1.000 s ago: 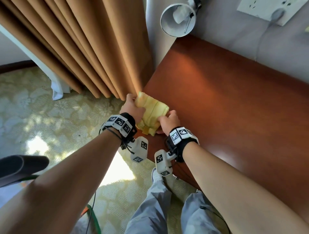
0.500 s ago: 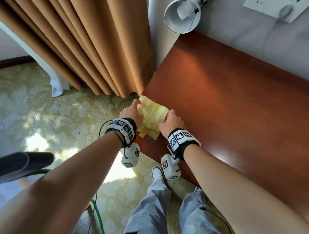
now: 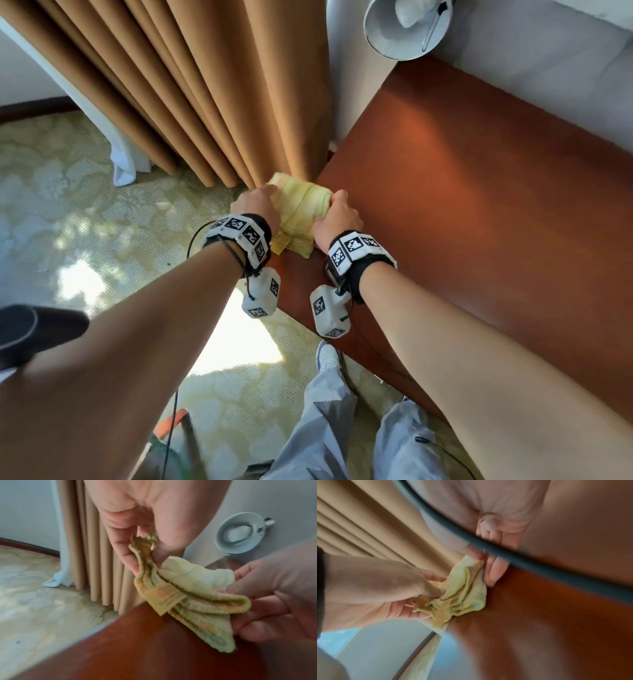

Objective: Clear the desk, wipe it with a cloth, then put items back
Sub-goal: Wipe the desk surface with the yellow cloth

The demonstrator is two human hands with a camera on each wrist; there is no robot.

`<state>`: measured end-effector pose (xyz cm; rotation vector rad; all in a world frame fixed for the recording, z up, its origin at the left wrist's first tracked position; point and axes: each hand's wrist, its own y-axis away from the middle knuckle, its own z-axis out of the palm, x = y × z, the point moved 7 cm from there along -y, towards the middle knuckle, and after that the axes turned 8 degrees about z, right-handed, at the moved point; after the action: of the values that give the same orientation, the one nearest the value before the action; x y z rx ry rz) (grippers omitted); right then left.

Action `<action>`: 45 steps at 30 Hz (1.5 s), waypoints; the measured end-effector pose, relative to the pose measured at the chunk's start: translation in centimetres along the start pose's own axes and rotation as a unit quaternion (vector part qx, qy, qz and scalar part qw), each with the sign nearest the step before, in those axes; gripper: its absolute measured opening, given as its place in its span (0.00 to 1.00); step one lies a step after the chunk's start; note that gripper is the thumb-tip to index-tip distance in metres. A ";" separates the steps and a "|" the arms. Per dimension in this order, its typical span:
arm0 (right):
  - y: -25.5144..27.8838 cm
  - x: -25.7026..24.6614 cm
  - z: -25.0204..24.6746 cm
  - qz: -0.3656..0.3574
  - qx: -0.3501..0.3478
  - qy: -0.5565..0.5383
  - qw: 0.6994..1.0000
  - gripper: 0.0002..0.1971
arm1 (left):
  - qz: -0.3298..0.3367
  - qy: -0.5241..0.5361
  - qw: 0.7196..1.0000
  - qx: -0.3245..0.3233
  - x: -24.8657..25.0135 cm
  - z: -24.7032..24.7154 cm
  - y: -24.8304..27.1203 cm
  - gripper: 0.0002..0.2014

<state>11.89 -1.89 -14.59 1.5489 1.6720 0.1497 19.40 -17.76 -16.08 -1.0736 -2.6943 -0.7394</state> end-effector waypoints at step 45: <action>5.1 4.6 -0.5 -0.124 0.047 0.201 0.971 0.25 | 0.142 -0.121 0.973 -0.137 1.3 5.5 10.5 0.37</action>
<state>16.02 3.56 -13.45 1.4287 2.2040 0.2689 25.79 -7.72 -16.41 -1.6751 -2.5898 -1.0032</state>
